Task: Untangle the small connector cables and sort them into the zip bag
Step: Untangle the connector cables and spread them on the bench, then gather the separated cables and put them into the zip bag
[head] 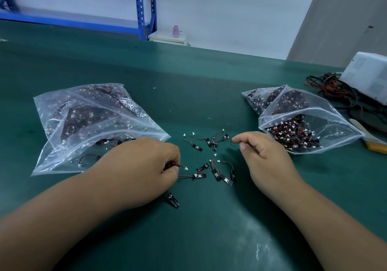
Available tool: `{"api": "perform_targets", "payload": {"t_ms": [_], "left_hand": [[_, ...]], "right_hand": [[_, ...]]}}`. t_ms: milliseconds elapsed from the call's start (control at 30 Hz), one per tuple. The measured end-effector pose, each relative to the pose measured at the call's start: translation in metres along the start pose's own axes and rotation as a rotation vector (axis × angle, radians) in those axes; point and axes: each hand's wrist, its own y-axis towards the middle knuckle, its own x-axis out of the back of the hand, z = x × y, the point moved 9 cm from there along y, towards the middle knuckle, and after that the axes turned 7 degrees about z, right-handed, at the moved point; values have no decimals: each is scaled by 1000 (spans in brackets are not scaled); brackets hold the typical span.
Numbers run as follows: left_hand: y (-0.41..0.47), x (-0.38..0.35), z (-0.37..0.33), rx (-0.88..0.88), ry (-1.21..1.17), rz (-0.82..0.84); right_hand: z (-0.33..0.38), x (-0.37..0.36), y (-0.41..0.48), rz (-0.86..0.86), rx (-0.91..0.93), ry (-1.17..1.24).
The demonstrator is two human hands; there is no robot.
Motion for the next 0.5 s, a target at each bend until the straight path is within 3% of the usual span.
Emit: {"api": "perform_targets", "payload": {"t_ms": [167, 333, 500], "left_hand": [[0, 0, 3, 43, 64, 18], [1, 4, 11, 110, 144, -16], [3, -1, 17, 154, 173, 5]], "right_hand": [[1, -8, 1, 96, -18, -36], [8, -46, -5, 438, 1, -395], [15, -79, 23, 422, -62, -499]]}}
